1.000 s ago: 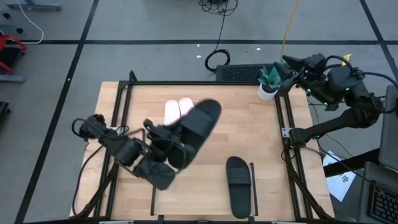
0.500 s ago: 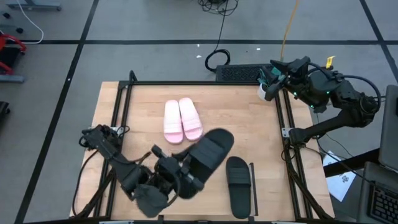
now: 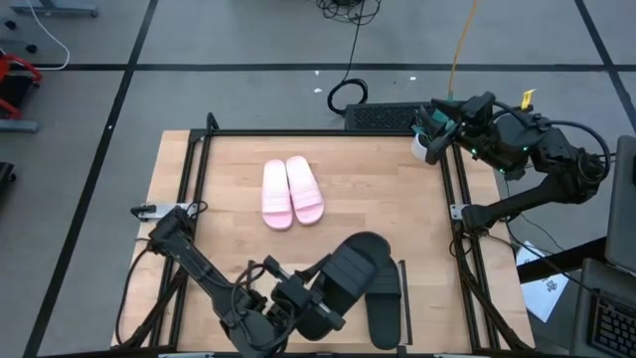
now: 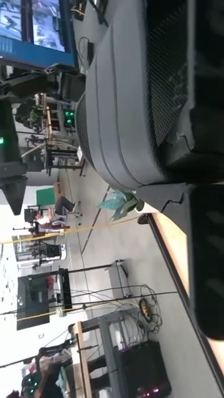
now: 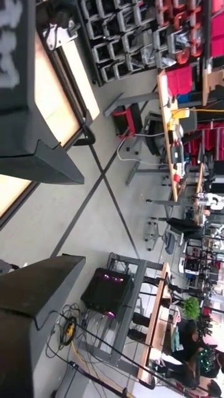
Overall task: Pick and place slides into the shelf
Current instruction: Put the black slipper on the shelf
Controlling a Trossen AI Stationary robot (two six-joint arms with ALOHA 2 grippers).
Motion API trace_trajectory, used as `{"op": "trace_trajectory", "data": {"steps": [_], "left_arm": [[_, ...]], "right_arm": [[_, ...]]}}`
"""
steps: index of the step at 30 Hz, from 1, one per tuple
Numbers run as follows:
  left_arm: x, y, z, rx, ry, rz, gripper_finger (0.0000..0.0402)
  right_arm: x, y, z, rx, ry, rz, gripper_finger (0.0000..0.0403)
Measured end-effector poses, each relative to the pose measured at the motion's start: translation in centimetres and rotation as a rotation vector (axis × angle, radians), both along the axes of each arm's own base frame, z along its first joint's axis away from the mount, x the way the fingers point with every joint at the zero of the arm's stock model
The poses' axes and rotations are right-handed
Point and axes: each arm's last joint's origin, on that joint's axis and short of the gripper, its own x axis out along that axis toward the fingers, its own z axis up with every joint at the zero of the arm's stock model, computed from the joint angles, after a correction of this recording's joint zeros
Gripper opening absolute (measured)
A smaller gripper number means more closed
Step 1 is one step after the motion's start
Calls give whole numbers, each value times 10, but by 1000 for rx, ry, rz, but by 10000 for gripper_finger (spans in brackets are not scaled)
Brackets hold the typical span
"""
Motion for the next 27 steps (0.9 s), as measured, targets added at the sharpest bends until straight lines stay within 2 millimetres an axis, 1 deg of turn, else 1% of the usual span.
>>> {"op": "trace_trajectory", "data": {"steps": [2,3,8,15,18,21,23,25,27], "left_arm": [[1,0,-2,-7,-8,2,0],[3,0,-7,-4,-5,5,0],[12,-2,-38,12,14,12,0],[10,-7,-63,5,5,2,0],[11,-6,-75,5,5,4,0],[10,-7,-89,30,35,1,0],[6,-10,-93,38,43,-12,0],[1,-9,-86,29,33,-16,0],[-5,-7,-72,28,32,-22,0]], "right_arm": [[0,0,-1,-1,10,0,185],[0,0,-1,-1,10,0,185],[-2,0,0,1,5,4,185],[-4,1,1,14,-3,54,185],[-4,2,0,27,0,109,185],[-3,5,0,36,21,231,185],[-2,8,-2,49,52,360,185],[0,12,-5,96,72,518,185],[2,17,-9,167,93,655,185]]}}
